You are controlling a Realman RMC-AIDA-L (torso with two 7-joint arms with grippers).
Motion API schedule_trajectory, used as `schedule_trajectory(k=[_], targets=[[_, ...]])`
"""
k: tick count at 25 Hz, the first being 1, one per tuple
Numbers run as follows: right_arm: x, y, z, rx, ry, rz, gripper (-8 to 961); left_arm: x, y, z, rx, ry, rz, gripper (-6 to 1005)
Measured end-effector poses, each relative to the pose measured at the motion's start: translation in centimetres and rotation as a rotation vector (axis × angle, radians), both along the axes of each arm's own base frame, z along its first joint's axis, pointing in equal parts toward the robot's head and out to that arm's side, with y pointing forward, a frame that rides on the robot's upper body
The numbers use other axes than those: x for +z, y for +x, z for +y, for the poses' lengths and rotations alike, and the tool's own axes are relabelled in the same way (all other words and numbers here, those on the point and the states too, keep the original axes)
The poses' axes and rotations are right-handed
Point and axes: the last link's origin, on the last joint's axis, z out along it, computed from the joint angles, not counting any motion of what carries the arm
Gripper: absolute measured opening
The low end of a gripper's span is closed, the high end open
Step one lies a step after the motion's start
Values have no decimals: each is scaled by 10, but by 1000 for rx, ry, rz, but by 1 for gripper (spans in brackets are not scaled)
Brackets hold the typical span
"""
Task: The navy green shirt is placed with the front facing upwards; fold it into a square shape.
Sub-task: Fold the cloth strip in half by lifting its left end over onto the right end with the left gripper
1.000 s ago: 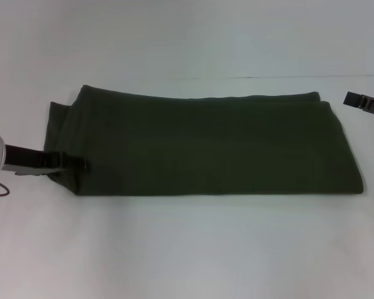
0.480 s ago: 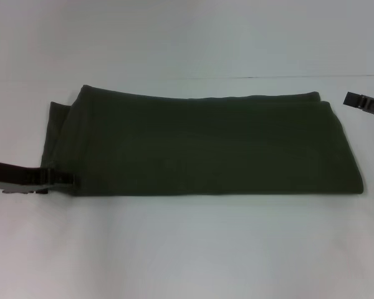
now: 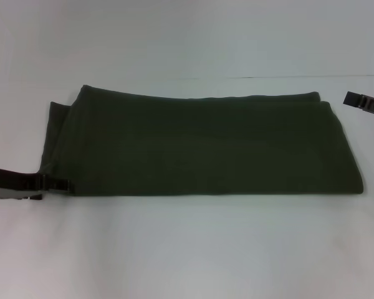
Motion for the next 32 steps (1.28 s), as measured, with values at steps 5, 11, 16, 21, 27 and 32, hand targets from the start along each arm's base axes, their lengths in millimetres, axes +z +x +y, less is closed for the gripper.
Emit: schedule_trajectory(k=[5,11,16,21,27,32], targets=[[0,1,-1,-2,-2,2,907,1,-1,1,2,6,12,844],[0,1,-2,-2,-3,4,907,0,3,7,-12,15,19,843],[0,1,-2,-1,-2,5,907,-3,8,13,-32,14,33,842],[0,1,-2,0,-2,4,907,-4,16,21,-55,26,37,841],[1,2,-2,-5,0,3,907,-4,18,23,-61,31,40,840],[0,3,-2,-8,0,3,907,-4,17,24,-62,46,44,839]])
